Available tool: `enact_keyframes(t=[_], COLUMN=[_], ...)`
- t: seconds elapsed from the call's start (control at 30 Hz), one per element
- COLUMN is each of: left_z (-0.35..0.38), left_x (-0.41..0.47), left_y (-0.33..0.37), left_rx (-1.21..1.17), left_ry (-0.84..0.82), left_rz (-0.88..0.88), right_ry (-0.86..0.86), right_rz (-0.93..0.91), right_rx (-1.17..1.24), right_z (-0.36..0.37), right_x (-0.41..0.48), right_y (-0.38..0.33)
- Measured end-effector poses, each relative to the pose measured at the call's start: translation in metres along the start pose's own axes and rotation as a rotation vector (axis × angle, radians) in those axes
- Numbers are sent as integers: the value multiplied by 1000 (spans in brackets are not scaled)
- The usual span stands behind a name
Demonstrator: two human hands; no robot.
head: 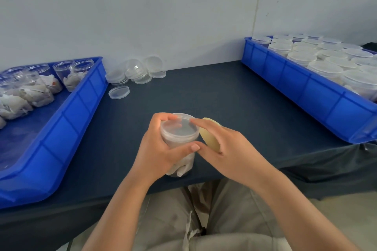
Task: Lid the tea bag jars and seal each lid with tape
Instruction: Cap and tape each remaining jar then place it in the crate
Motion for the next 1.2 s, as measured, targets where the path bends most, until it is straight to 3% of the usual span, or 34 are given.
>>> enact_keyframes(t=[0.23, 0.4, 0.73, 1.0, 1.2], left_z=[-17, -19, -15, 1, 1], left_x=[12, 15, 9, -1, -2], left_y=[-11, -12, 5, 9, 8], left_rx=[-97, -116, -60, 3, 4], left_ry=[-26, -127, -105, 116, 157], left_rz=[-35, -40, 41, 40, 69], right_ry=[-167, -172, -137, -67, -5], right_rz=[88, -51, 25, 22, 36], right_rx=[-19, -133, -183, -238, -276], right_z=[-25, -24, -22, -23, -19], right_x=[-2, 0, 0, -1, -2], right_y=[25, 17, 14, 11, 4])
Point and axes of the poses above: each hand's wrist, its own x-axis towards the middle knuckle, its own z-axis out of the palm, y = z × x, the point moved 3 cm from there along x, towards the middle knuckle, and after that the axes turned 1 degree about -x, right-handed, at the moved point
